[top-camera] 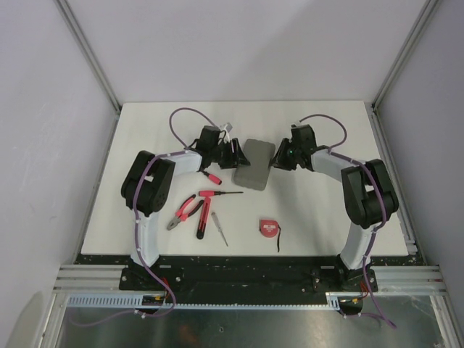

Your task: Pack the tool kit

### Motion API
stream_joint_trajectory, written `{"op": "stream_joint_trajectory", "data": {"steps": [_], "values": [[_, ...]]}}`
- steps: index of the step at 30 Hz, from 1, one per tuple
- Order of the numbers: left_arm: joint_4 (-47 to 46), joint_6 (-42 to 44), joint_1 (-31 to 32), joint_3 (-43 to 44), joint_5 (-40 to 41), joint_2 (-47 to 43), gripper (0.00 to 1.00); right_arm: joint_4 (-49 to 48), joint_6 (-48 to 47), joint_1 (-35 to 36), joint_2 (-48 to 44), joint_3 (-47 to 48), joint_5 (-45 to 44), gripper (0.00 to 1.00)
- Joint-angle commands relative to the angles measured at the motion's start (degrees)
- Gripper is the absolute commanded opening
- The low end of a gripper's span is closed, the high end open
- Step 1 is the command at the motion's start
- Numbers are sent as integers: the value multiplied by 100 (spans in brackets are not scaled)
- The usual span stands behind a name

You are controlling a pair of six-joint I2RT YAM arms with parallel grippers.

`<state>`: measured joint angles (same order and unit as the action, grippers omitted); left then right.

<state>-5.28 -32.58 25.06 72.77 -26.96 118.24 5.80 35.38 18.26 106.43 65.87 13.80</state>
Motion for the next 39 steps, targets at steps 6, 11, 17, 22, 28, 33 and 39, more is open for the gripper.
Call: {"op": "stream_joint_trajectory", "data": {"steps": [6, 11, 17, 22, 28, 33, 39], "values": [[305, -214, 87, -119, 493, 145, 38, 2165, -624, 694, 648, 1184, -2382, 27], [640, -279, 87, -123, 831, 184, 35, 2929, -788, 850, 897, 1778, -3112, 27], [1022, -300, 91, -69, 1148, 274, 32, 3409, -981, 1009, 1181, 2260, -3774, 27], [1359, -361, 79, 56, 1339, 367, 29, 3689, -1139, 1081, 1321, 2583, -4293, 26], [1904, -435, 65, 386, 1458, 509, 26, 3948, -1269, 1126, 1485, 2800, -4791, 24], [2322, -520, 34, 649, 1332, 680, 20, 3969, -1332, 1123, 1519, 2756, -4916, 19], [2690, -626, 4, 902, 1217, 843, 8, 3860, -1192, 1071, 1486, 2586, -4641, 1]]}}
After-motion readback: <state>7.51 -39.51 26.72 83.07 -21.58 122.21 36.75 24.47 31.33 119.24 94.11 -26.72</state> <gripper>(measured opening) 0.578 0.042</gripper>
